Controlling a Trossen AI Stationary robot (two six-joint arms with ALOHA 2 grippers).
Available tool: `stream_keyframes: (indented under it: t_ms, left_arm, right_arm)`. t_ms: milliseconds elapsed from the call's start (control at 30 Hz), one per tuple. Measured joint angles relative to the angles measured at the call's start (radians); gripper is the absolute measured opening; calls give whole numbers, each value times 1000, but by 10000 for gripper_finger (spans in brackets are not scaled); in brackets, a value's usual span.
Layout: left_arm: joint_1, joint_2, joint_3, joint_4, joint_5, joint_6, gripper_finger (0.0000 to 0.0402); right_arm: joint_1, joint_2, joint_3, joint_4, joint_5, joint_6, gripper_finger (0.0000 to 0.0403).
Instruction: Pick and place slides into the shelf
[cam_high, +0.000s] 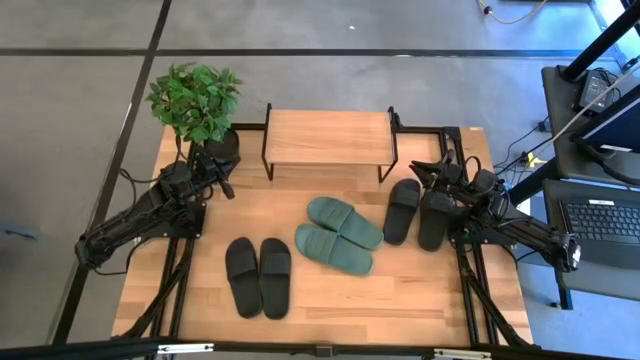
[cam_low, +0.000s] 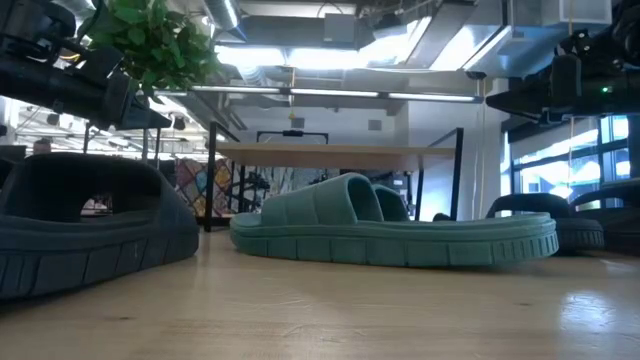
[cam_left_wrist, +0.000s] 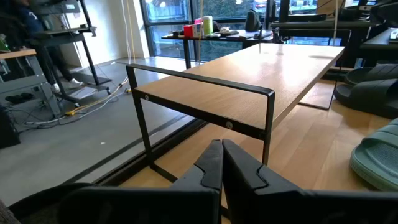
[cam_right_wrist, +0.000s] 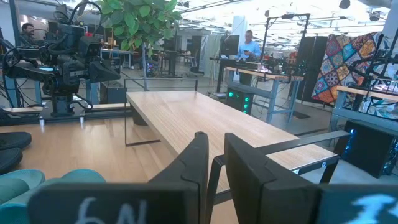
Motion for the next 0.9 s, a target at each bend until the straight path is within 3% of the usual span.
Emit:
stream_keyframes:
  t_ms: [467,667,800,900]
  left_arm:
    - [0,0,0,0,0,0,0]
    - [0,0,0,0,0,0,0]
    - [0,0,0,0,0,0,0]
    - [0,0,0,0,0,0,0]
  right_arm:
    - [0,0,0,0,0,8,55]
    - [0,0,0,1,-11,354,55]
    - [0,0,0,-2,-32,427,55]
    - [0,0,0,2,-134,425,55]
